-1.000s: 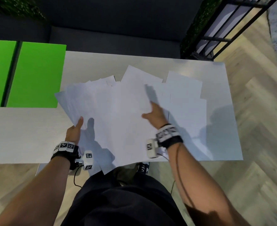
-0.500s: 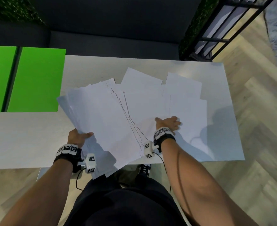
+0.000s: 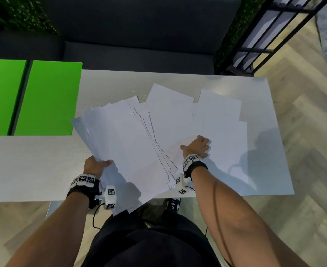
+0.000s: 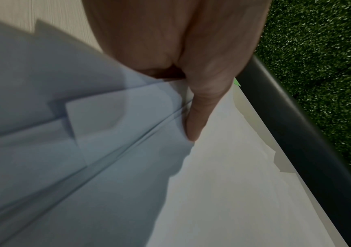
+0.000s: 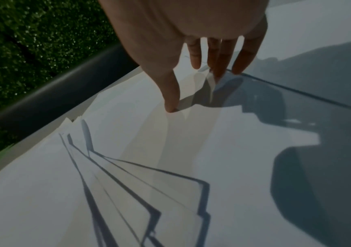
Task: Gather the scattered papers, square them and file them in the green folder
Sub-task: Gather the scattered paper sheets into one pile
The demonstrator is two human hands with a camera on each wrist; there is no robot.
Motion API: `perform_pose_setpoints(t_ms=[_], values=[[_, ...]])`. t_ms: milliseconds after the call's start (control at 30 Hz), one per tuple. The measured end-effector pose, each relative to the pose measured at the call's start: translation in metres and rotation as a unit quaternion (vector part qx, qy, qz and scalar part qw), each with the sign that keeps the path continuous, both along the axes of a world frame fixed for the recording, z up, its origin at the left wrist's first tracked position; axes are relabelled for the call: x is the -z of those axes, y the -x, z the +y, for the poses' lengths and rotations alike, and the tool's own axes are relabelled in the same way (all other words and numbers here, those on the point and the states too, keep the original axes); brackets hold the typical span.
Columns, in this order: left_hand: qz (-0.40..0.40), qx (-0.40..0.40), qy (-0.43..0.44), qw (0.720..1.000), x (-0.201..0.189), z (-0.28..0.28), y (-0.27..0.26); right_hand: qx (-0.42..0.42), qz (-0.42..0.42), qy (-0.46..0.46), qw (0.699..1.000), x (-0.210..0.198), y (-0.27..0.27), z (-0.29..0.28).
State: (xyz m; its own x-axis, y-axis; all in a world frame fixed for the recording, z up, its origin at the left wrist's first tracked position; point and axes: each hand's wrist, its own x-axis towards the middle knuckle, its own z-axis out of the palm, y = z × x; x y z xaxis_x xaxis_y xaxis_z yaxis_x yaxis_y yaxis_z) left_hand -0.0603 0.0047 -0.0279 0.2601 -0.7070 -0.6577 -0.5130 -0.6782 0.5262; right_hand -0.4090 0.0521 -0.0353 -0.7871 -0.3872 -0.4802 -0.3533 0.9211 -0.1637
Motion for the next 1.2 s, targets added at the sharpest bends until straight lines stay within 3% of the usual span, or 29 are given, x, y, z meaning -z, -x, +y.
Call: perform_pose_setpoints(t_ms=[300,433,633,767,967,1100,1200], values=[[-0.003,-0.002,-0.017,1.000,0.004,-0.001,-0.006,-0.018,-0.020,-0.029,0.999,-0.007,0.011,-0.014],[0.001,0.016,-0.006,1.000,0.002,0.000,-0.004,0.003,-0.102,0.069,0.992,-0.004,0.020,-0.015],[0.016,0.011,-0.009,1.000,0.005,0.000,-0.008,0.045,-0.223,0.201,0.953,-0.016,0.043,-0.012],[0.017,0.016,0.001,1.000,0.001,0.002,-0.004,0.129,-0.192,0.253,0.939,-0.021,0.096,0.021],[0.028,0.014,0.005,1.000,0.001,0.001,-0.008,0.205,-0.086,0.143,0.964,-0.018,0.178,0.086],[0.029,0.013,0.005,0.999,-0.001,0.003,-0.008,0.187,-0.014,0.051,0.981,-0.018,0.182,0.098],[0.025,0.016,0.011,1.000,-0.003,0.003,-0.006,0.213,-0.029,-0.016,0.977,-0.019,0.175,0.098]])
